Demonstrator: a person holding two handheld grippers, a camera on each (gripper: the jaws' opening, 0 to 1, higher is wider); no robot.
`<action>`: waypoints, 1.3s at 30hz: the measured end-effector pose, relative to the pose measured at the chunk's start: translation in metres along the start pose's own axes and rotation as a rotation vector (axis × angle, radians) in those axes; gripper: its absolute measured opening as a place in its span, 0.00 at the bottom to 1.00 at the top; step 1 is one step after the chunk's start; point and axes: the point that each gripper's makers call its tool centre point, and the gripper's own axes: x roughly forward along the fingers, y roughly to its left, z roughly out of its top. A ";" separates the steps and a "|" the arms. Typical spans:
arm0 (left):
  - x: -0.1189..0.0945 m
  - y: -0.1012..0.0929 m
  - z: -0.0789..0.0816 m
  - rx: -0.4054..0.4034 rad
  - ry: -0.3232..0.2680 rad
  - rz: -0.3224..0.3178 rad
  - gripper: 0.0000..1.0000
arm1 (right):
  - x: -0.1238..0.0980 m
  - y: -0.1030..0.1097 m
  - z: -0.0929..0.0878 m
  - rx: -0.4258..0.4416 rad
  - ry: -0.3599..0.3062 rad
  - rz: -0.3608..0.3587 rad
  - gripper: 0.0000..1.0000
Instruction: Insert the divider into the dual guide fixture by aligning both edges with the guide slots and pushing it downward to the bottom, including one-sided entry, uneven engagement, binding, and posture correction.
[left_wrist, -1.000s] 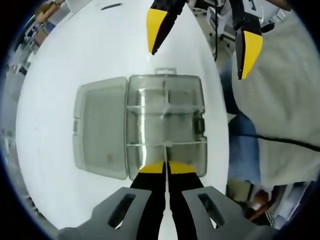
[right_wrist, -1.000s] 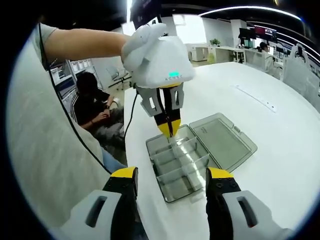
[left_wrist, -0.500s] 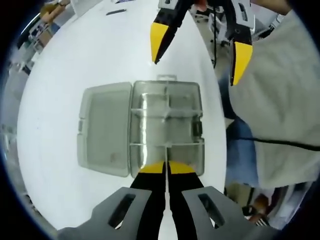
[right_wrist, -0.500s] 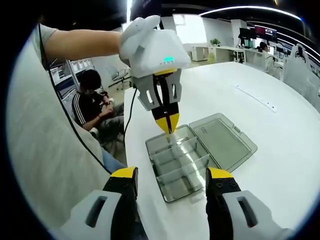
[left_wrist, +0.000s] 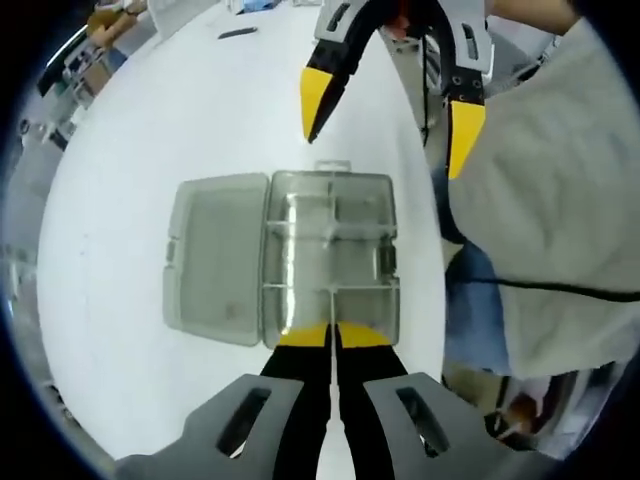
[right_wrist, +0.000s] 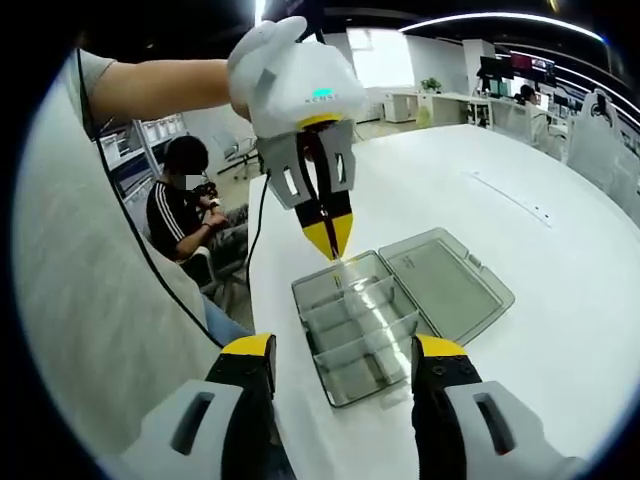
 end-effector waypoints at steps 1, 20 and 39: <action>-0.001 0.000 0.001 -0.002 -0.002 0.002 0.00 | 0.000 0.000 0.000 0.000 -0.001 0.000 0.51; -0.004 0.000 0.005 -0.004 -0.016 0.013 0.00 | -0.002 0.002 -0.002 0.003 0.001 -0.001 0.51; -0.002 0.000 0.002 -0.012 -0.014 0.014 0.00 | -0.002 0.003 -0.002 0.003 0.000 -0.001 0.51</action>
